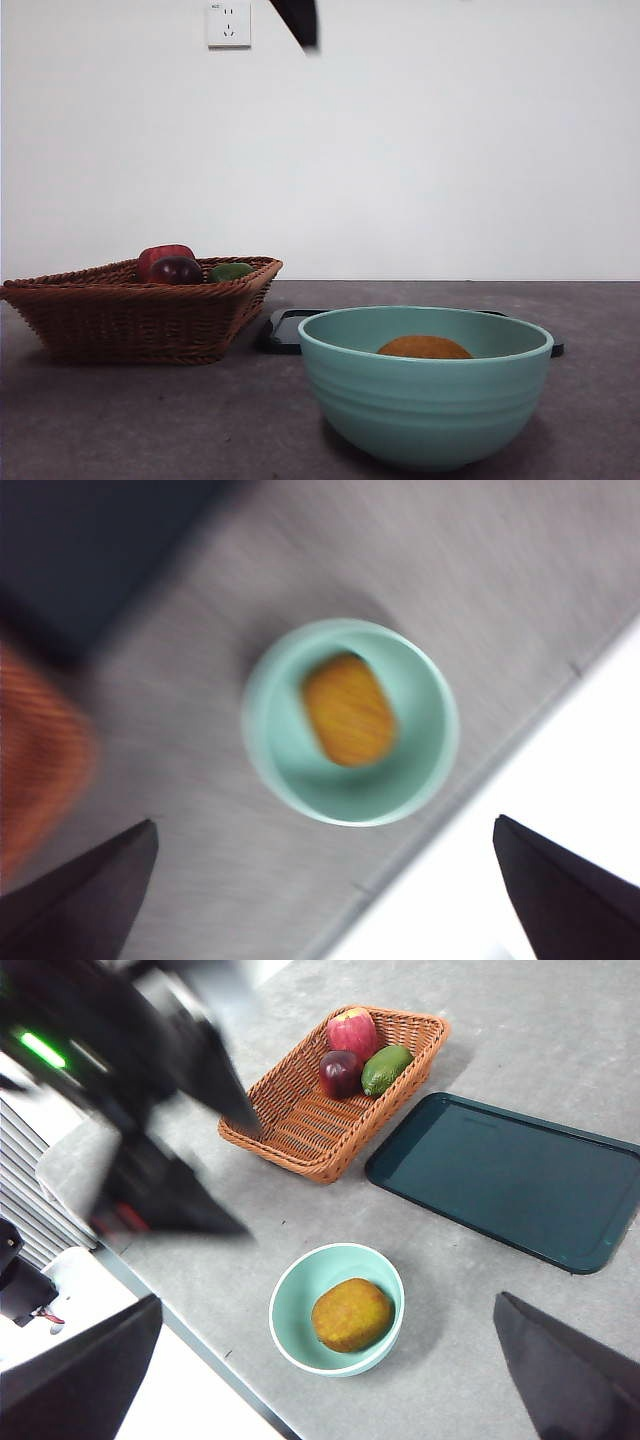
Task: Pick up the wifruite, put it on the bowl, pick up the plate, put it on desk
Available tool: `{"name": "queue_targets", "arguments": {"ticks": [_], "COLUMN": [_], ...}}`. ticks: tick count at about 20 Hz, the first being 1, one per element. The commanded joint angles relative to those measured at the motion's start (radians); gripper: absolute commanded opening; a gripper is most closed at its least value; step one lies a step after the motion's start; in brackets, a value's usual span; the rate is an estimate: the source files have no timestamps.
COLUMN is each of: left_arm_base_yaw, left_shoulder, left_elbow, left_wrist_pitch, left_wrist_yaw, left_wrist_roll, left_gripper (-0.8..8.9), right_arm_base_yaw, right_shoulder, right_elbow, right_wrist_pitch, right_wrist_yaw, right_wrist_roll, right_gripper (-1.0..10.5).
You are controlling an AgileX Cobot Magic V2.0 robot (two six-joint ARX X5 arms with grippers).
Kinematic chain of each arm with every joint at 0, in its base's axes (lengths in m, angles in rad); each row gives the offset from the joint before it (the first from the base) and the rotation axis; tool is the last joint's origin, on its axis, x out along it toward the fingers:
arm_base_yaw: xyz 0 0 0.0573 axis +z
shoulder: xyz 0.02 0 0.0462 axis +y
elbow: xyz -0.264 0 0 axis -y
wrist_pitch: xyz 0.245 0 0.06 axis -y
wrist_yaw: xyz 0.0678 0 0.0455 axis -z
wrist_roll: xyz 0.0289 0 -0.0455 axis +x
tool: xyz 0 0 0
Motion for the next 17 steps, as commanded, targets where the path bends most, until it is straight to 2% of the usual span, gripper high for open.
{"name": "queue_targets", "arguments": {"ticks": [1,7,12,17], "left_arm_base_yaw": [-0.011,-0.012,-0.010,-0.010], "left_shoulder": [-0.074,-0.343,-0.678,-1.018], "left_elbow": [0.031,-0.005,-0.215,-0.439], "left_wrist_pitch": [-0.034,-0.039,-0.030,0.069], "left_wrist_yaw": [-0.025,-0.024,-0.025,-0.025], "left_wrist_roll": [0.020,0.043,0.046,0.023], "left_gripper": [5.93,5.93,5.93,5.93], "right_arm_base_yaw": [0.004,0.004,0.005,0.004], "right_shoulder": [0.004,0.004,0.004,0.004], "right_elbow": [0.016,0.016,0.016,0.016], "right_wrist_pitch": [0.008,0.012,0.015,0.015], "right_wrist_yaw": [0.000,0.000,0.000,0.000], "right_wrist_roll": [0.004,0.004,0.004,0.005], "right_gripper": [6.6,6.6,6.6,6.6]}}
